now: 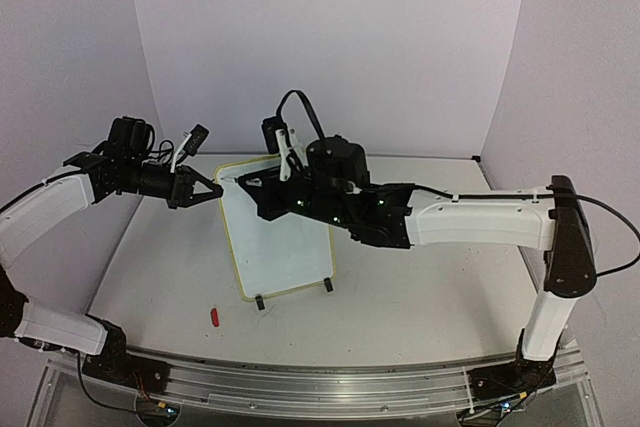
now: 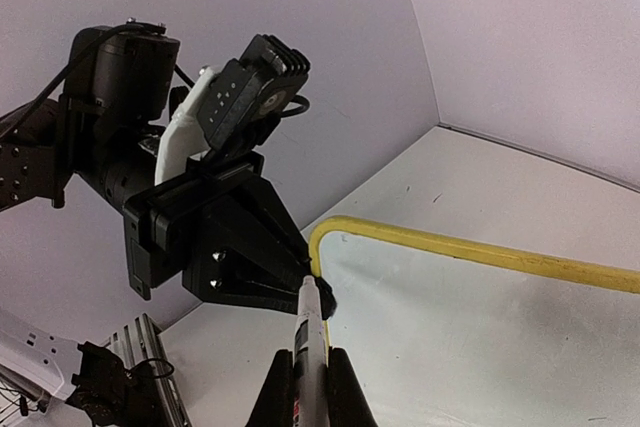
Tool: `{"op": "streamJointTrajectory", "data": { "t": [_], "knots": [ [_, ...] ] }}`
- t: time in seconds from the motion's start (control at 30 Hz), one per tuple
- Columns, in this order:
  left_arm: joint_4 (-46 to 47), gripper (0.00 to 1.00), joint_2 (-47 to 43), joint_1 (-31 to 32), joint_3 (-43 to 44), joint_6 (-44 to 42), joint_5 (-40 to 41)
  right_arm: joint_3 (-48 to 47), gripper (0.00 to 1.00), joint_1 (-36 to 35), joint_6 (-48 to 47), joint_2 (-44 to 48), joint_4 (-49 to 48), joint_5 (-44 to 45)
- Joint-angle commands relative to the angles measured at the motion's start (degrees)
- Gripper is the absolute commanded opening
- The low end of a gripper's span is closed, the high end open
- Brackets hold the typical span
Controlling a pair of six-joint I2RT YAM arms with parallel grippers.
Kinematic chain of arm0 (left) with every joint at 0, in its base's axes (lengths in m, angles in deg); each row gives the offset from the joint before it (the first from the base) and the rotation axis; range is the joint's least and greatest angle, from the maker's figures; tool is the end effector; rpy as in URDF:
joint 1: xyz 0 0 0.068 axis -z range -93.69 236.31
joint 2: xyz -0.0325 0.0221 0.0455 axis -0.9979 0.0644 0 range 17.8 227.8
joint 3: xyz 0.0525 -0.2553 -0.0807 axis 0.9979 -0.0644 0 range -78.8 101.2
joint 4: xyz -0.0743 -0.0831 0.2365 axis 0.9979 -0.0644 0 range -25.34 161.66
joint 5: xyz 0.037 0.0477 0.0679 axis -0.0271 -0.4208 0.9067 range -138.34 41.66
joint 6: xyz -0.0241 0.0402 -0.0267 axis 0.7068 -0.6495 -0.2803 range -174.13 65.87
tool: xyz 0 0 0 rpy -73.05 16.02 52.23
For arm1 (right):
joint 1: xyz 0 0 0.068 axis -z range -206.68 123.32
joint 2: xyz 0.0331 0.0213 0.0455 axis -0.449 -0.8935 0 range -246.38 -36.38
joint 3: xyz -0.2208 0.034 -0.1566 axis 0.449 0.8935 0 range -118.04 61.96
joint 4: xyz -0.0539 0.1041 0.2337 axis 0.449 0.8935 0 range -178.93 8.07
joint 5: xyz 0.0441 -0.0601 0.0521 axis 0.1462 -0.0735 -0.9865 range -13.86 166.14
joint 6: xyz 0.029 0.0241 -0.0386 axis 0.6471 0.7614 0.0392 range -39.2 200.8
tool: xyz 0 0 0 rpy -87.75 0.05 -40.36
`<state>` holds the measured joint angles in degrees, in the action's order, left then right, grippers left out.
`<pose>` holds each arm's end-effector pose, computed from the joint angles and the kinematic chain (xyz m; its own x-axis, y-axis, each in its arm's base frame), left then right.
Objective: Write a sentence on the whiteboard
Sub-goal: Write on the whiteboard at the center of the board.
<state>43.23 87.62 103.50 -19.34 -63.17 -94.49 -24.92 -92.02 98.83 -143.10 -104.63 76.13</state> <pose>0.2385 -0.1007 0.3144 -0.4745 0.2608 -0.8407 0.8265 0.4606 -0.3236 0.1903 0.4145 0.3317 -0.3099 0.0668 -0.9484 -0.8549 0.4169 0.3087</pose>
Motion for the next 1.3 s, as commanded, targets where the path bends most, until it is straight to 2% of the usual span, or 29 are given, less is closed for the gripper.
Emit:
{"op": "streamJointTrajectory", "data": {
  "t": [0.0, 0.53, 1.27],
  "knots": [
    [-0.60, 0.00, -0.31, -0.21, -0.99, -1.53, 3.53, -3.36, 0.00, -0.32, -0.81, -1.49, 0.45, 2.21],
    [-0.67, 0.00, -0.38, -0.20, -0.99, -1.57, 3.08, -5.50, 0.00, -0.15, -0.10, -3.66, 2.39, 6.21],
    [-0.58, 0.00, -0.40, -0.15, -0.95, -1.55, 3.57, 2.75, 0.00, -0.18, 4.33, -1.18, 2.92, 3.48]
  ]
}}
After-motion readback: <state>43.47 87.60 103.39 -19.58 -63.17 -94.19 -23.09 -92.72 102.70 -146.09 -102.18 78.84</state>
